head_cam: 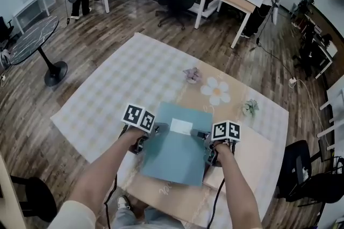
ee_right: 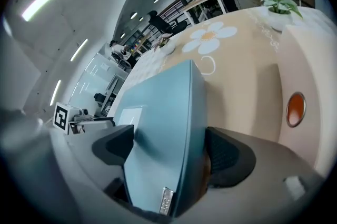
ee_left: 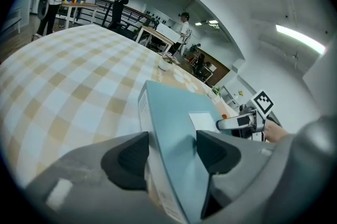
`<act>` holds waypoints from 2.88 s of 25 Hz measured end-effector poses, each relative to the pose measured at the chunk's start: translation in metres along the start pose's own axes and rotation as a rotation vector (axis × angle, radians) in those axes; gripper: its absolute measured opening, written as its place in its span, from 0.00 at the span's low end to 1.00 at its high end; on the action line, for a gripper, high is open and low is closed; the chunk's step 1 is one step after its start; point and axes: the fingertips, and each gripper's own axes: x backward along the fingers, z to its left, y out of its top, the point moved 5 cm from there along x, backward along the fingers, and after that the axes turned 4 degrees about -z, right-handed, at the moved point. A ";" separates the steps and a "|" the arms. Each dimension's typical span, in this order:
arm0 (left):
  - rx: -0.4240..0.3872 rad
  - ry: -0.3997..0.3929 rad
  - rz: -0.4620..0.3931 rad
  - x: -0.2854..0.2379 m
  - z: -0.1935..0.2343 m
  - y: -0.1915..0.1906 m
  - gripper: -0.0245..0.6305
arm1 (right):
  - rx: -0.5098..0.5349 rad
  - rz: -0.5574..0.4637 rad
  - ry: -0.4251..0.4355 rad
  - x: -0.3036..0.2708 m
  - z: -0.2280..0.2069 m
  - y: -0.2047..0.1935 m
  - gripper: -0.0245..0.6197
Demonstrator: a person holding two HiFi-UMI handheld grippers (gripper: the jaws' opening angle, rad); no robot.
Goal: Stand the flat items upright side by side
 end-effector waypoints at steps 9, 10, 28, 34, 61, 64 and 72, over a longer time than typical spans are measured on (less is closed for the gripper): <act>-0.079 0.049 -0.102 0.031 -0.011 0.022 0.48 | 0.112 -0.137 -0.020 0.019 0.038 0.013 0.71; -0.096 0.055 -0.125 0.038 -0.013 0.027 0.48 | 0.133 -0.160 -0.021 0.023 0.046 0.015 0.71; -0.439 0.070 -0.378 0.148 -0.061 0.062 0.48 | 0.484 -0.628 -0.123 0.102 0.164 -0.002 0.70; -0.554 0.034 -0.419 0.175 -0.070 0.050 0.48 | 0.563 -0.761 -0.218 0.118 0.189 -0.036 0.70; -0.583 0.037 -0.373 0.210 -0.073 0.000 0.49 | 0.660 -0.709 -0.278 0.133 0.216 -0.102 0.68; -0.565 0.065 -0.375 0.208 -0.076 0.003 0.49 | 0.668 -0.696 -0.247 0.134 0.211 -0.096 0.68; -0.454 0.159 -0.454 0.203 -0.076 0.003 0.49 | 0.763 -0.639 -0.132 0.137 0.202 -0.088 0.69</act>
